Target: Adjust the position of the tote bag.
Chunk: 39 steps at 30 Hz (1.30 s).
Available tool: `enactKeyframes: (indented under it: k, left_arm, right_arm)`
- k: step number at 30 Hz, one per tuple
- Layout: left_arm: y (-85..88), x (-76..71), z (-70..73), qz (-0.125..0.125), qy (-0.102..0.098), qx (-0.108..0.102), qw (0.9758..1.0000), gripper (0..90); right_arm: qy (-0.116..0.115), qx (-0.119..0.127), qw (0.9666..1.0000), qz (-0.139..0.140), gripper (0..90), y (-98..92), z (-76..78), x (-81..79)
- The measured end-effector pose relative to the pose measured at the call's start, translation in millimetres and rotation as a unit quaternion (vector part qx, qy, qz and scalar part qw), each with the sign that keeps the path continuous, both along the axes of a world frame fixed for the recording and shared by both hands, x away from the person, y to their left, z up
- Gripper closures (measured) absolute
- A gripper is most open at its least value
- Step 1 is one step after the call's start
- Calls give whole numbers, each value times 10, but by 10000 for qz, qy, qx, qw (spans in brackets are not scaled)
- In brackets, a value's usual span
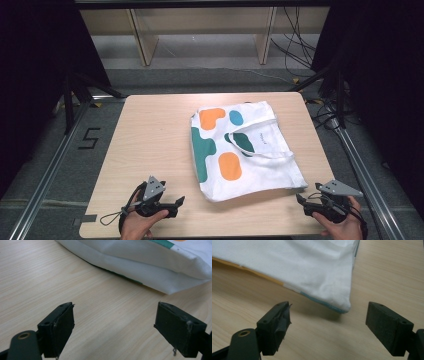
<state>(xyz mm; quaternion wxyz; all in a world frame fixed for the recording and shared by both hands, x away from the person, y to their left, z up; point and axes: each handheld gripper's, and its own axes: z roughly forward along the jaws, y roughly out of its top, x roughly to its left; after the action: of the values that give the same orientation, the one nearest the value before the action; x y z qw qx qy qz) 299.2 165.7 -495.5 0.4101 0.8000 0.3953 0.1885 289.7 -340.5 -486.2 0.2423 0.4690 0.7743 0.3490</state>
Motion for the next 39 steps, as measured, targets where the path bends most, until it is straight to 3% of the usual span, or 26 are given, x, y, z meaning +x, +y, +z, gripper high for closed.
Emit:
enactKeyframes:
  k: [2, 10, 15, 16, 17, 18, 21, 22, 23, 25, 28, 29, 31, 34, 35, 39]
  left_arm:
    - [-6, -10, 0, 6, 34, 25, 10000, 150]
    - [-65, -61, 12, 1, 17, -60, 10000, 159]
    - [-184, -104, 29, -249, 51, 47, 9997, 213]
    - [-218, -105, 14, -228, 36, -65, 9997, 218]
    - [-242, -115, 31, -324, 79, 14, 9994, 218]
    - [-271, -124, 32, -344, 109, -27, 9993, 222]
    - [-329, -138, 45, -429, 99, -19, 9990, 245]
    - [-372, -148, 38, -453, 89, -215, 9987, 249]
    - [-397, -159, 39, -445, 122, -246, 9986, 251]
    - [-439, -176, 38, -561, 147, -143, 9982, 261]
    - [-527, -177, 38, -695, 148, -228, 9972, 290]
    - [-550, -165, 40, -761, 136, -176, 9969, 293]
    - [-606, -170, 51, -729, 200, -415, 9963, 294]
    - [-673, -127, 69, -767, 178, -564, 9953, 294]
    - [-687, -106, 79, -844, 196, -457, 9952, 294]
    - [-780, -40, 64, -931, 249, -421, 9945, 300]
  right_arm:
    - [111, 157, 9998, -3, 206, 4, -2, 1]
    - [116, 90, 9999, 11, 207, 3, -2, 36]
    - [78, 75, 9999, 0, 208, 6, -10, 42]
    - [80, 72, 9999, 2, 208, 6, -10, 43]
    - [85, 67, 9999, 0, 208, 7, -11, 43]
    - [46, -22, 10000, 7, 208, 1, -7, 45]
    - [125, 26, 9999, 14, 209, 6, -5, 50]
    - [124, 24, 9999, 11, 209, 6, -5, 50]
    - [122, 27, 9999, 8, 209, 6, -6, 50]
    - [127, 14, 9999, 8, 210, 6, -7, 52]
    - [23, -41, 10000, 46, 212, -2, -21, 73]
    - [130, 13, 9999, 21, 213, 4, -21, 70]
    - [146, 45, 9999, -6, 215, 5, -22, 70]
    - [165, 49, 9999, -4, 218, 5, -23, 71]
    - [155, 32, 9999, 10, 218, 4, -23, 77]
    - [171, 27, 9998, -28, 219, 21, -29, 78]
